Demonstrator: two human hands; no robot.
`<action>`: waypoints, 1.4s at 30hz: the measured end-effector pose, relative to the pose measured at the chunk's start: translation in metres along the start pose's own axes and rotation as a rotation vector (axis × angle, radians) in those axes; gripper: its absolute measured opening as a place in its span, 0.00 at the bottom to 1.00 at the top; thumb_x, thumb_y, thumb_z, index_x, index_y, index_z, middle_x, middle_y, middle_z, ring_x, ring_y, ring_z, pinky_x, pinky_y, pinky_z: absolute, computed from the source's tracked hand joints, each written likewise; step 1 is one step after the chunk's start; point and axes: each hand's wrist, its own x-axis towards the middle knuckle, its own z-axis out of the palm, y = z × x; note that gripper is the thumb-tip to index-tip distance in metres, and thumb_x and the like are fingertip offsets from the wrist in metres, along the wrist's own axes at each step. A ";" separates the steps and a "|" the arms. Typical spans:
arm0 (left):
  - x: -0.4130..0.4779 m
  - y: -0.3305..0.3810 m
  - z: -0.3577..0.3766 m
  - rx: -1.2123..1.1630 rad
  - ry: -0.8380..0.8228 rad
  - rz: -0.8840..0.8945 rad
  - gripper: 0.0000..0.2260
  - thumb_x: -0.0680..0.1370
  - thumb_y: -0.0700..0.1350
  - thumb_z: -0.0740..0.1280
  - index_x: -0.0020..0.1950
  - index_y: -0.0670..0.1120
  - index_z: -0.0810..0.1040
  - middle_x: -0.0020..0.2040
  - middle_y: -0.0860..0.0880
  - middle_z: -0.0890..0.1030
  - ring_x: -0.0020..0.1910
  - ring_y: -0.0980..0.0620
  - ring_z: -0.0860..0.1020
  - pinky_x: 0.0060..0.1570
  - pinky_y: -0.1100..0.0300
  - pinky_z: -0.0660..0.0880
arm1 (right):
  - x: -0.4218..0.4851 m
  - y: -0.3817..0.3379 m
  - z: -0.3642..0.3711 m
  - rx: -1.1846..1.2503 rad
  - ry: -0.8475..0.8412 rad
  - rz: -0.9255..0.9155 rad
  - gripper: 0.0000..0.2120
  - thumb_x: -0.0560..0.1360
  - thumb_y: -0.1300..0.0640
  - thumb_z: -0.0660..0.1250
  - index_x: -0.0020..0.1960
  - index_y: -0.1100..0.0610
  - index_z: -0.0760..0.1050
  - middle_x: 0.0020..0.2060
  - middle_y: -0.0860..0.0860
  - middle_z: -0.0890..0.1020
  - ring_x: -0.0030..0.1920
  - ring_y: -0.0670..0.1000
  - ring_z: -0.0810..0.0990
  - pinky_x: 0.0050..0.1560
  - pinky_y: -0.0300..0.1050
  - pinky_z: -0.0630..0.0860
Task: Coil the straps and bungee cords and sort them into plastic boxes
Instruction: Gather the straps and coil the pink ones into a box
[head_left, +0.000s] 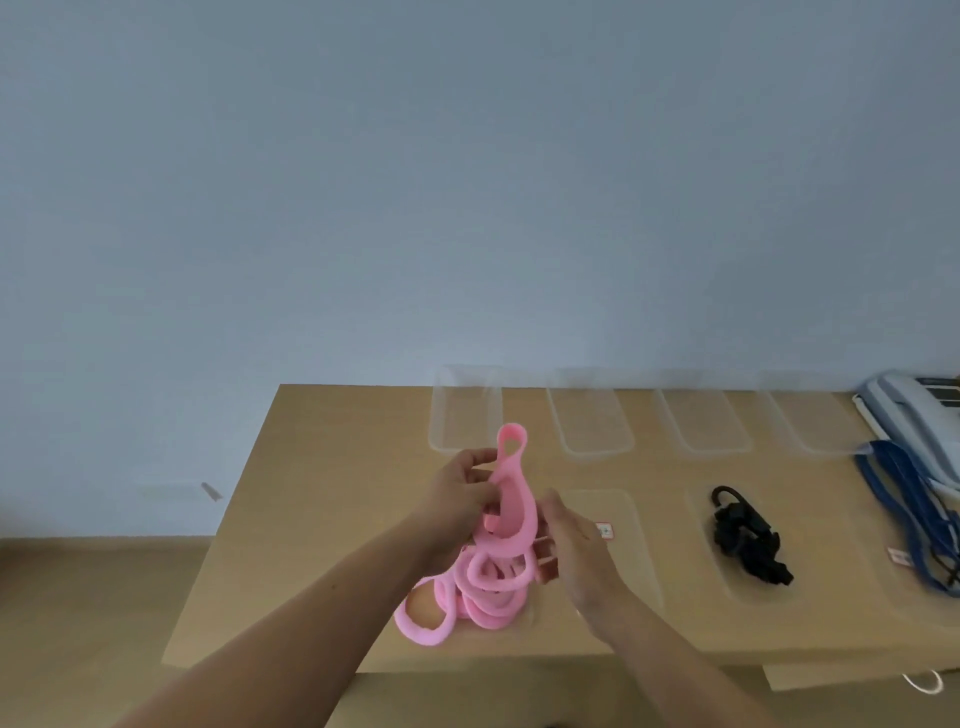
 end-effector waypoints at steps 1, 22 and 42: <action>0.004 -0.002 0.011 0.011 0.011 -0.001 0.22 0.77 0.30 0.61 0.68 0.46 0.72 0.55 0.42 0.83 0.44 0.48 0.83 0.38 0.56 0.79 | 0.000 -0.001 -0.012 -0.001 0.014 0.010 0.21 0.83 0.47 0.57 0.49 0.61 0.82 0.37 0.54 0.85 0.32 0.46 0.81 0.30 0.35 0.74; 0.066 -0.084 0.126 0.691 0.033 -0.102 0.18 0.79 0.44 0.67 0.69 0.48 0.73 0.58 0.55 0.79 0.44 0.55 0.80 0.39 0.65 0.75 | 0.060 0.064 -0.154 -0.406 0.077 0.175 0.11 0.79 0.45 0.65 0.46 0.51 0.80 0.37 0.49 0.85 0.38 0.52 0.84 0.44 0.52 0.81; 0.001 -0.060 0.083 1.140 0.112 -0.027 0.27 0.78 0.51 0.64 0.77 0.54 0.63 0.74 0.53 0.69 0.63 0.50 0.74 0.61 0.54 0.72 | 0.054 0.022 -0.122 -1.454 0.116 -0.255 0.21 0.75 0.45 0.62 0.63 0.56 0.68 0.59 0.53 0.74 0.59 0.56 0.72 0.53 0.48 0.72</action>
